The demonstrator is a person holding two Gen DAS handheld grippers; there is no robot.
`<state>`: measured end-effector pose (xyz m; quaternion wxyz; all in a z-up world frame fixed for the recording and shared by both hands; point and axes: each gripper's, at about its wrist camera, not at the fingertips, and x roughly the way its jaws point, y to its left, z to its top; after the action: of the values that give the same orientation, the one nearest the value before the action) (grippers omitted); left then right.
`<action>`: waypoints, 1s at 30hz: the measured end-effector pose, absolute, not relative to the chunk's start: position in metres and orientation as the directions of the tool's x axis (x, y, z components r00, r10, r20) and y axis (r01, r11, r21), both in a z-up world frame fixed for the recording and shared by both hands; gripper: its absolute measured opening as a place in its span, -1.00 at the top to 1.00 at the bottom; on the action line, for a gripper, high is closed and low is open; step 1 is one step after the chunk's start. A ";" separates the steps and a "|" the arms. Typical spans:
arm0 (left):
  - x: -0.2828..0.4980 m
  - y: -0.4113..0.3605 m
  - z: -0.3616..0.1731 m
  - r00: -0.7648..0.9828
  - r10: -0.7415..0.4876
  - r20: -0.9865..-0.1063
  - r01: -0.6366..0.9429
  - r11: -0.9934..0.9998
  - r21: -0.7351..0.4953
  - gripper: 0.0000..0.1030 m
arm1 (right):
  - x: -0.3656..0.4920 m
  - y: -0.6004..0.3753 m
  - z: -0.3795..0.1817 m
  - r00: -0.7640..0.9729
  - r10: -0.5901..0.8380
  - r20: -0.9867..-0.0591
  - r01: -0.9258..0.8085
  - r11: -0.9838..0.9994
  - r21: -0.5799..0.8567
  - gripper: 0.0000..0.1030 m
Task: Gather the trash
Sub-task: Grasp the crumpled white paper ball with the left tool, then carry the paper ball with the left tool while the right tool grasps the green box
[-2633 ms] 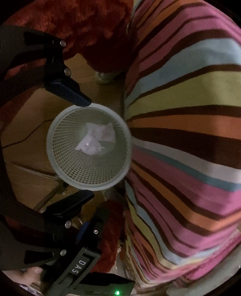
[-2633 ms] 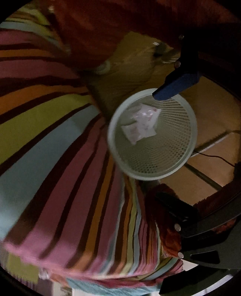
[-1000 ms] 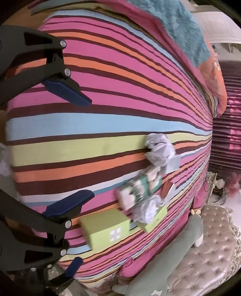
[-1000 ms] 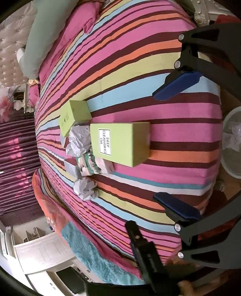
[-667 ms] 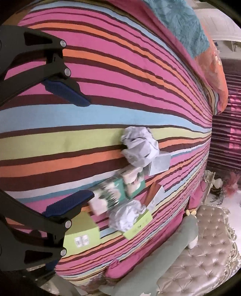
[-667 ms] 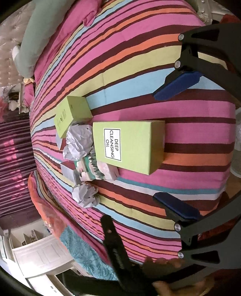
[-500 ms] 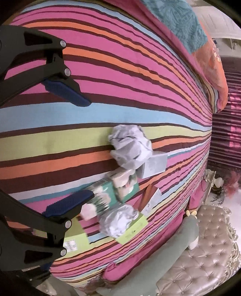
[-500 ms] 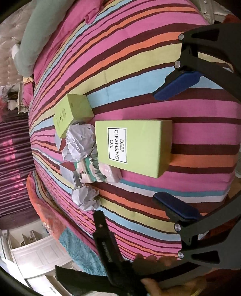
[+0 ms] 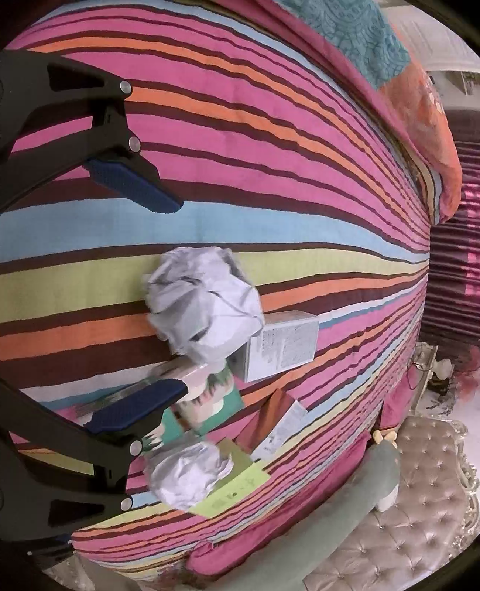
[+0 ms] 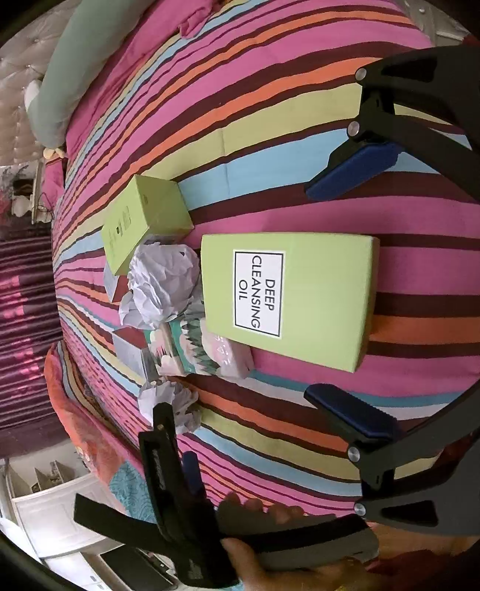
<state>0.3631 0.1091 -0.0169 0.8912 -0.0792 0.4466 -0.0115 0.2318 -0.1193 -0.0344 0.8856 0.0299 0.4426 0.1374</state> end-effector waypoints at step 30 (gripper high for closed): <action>0.356 0.114 -0.016 0.586 -0.099 -0.804 -0.086 0.979 -0.184 -0.20 | 0.233 -0.136 -0.033 0.548 0.263 -0.794 -0.185 0.964 0.192 -0.10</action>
<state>0.3563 0.1144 -0.0161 0.8848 -0.1019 0.4547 -0.0036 0.2333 -0.1358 -0.0329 0.8789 0.0428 0.4578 0.1273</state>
